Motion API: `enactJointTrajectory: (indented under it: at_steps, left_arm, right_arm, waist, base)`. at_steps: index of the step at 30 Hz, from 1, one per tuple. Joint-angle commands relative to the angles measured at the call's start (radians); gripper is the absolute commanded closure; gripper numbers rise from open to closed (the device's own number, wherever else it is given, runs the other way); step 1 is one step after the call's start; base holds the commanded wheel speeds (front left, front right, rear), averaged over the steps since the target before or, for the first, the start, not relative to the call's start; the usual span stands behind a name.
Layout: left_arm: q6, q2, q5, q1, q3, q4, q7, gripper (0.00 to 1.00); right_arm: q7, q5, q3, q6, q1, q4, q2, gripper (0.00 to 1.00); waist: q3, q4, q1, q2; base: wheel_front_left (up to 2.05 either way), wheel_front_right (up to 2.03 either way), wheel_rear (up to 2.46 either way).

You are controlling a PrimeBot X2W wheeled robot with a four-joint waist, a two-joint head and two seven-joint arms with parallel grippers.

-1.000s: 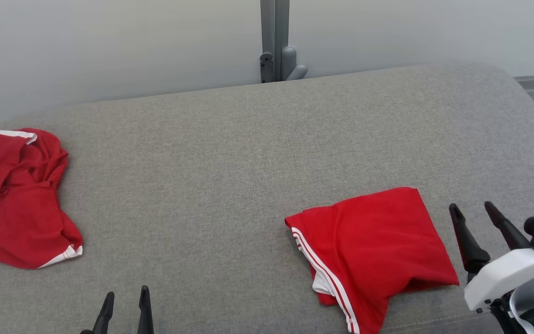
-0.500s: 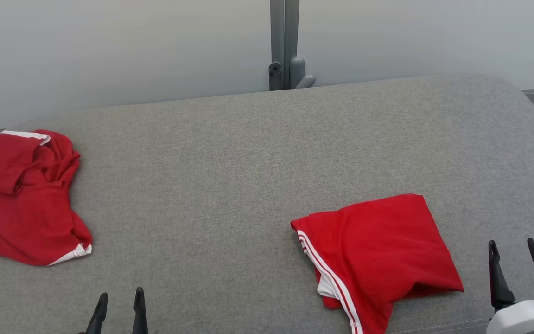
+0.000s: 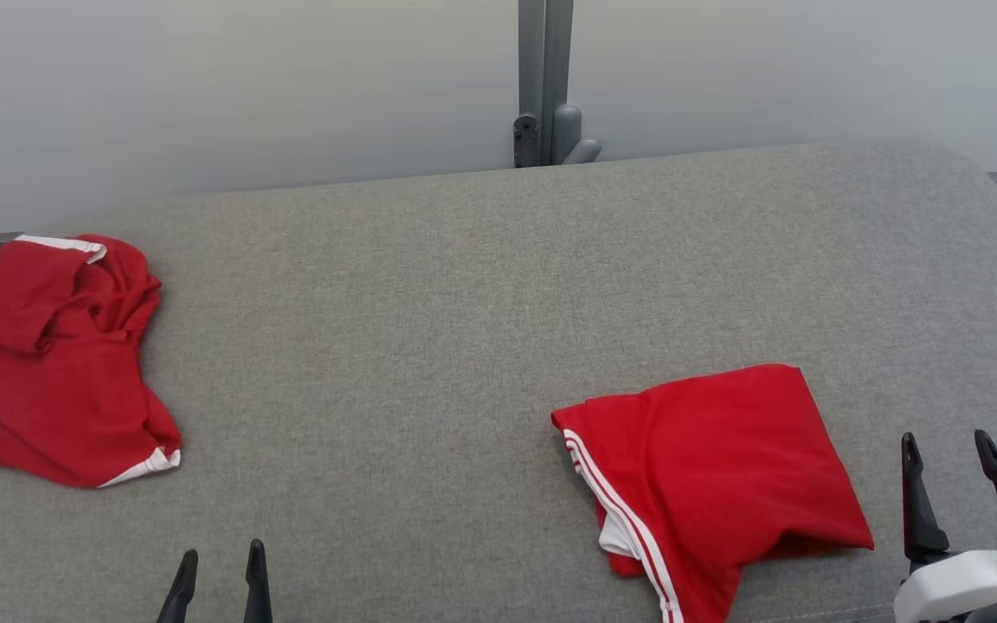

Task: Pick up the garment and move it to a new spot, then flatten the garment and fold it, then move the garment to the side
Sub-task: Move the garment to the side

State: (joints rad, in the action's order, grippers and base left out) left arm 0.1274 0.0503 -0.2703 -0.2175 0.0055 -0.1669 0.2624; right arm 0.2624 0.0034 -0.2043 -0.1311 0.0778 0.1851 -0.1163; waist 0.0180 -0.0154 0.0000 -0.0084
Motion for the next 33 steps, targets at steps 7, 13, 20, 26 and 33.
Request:
enactJointTrajectory:
  at_steps: [7,13,20,26,33]
  left_arm:
    - [0.003,0.001,-0.008,-0.008,0.001,0.006,0.003,0.0]
    - [0.003,0.001,-0.005,-0.005,0.002,0.003,0.003,0.0]
    - [0.004,0.001,0.001,0.0,0.0,0.002,0.003,0.0]
    - [0.004,0.001,0.007,0.004,-0.003,0.002,0.003,0.0]
    - [0.004,0.001,-0.002,0.015,-0.012,0.003,0.003,0.0]
  right_arm:
    - [0.003,0.006,0.03,0.001,0.003,-0.026,0.008,0.0]
    - [0.003,0.011,0.151,0.001,0.011,-0.035,0.024,0.0]
    - [0.001,-0.016,0.334,0.001,-0.012,0.065,0.027,0.0]
    - [-0.026,-0.036,0.496,0.001,-0.088,0.101,0.019,0.0]
    - [0.003,-0.063,0.444,0.001,-0.067,0.103,0.036,1.0]
  waist:
    - [-0.002,-0.007,0.0,0.0084]
    - [-0.002,-0.013,0.0,0.0084]
    - [-0.003,-0.02,0.0,0.0084]
    - [-0.014,-0.035,0.0,0.0084]
    - [-0.03,-0.063,0.0,0.0084]
  base:
    - [0.0,0.0,0.0]
    - [0.0,0.0,0.0]
    - [0.0,0.0,0.0]
    - [0.0,0.0,0.0]
    - [0.0,0.0,0.0]
